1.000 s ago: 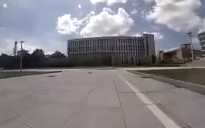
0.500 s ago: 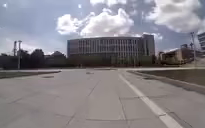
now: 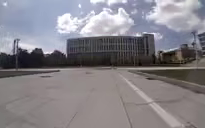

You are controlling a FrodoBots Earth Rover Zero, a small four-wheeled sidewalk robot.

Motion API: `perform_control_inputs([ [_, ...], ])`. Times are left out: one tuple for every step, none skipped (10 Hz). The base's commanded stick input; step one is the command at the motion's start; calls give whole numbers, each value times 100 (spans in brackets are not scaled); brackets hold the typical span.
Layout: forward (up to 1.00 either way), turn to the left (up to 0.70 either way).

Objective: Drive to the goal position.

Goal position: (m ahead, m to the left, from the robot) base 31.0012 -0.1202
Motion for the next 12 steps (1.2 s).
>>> perform_control_inputs([
  [70, 2],
  [70, 0],
  [70, 0],
  [70, 0],
  [70, 0],
  [70, 0],
  [70, 0],
  [70, 0],
  [70, 0],
  [70, 0],
  [70, 3],
  [70, 2],
])
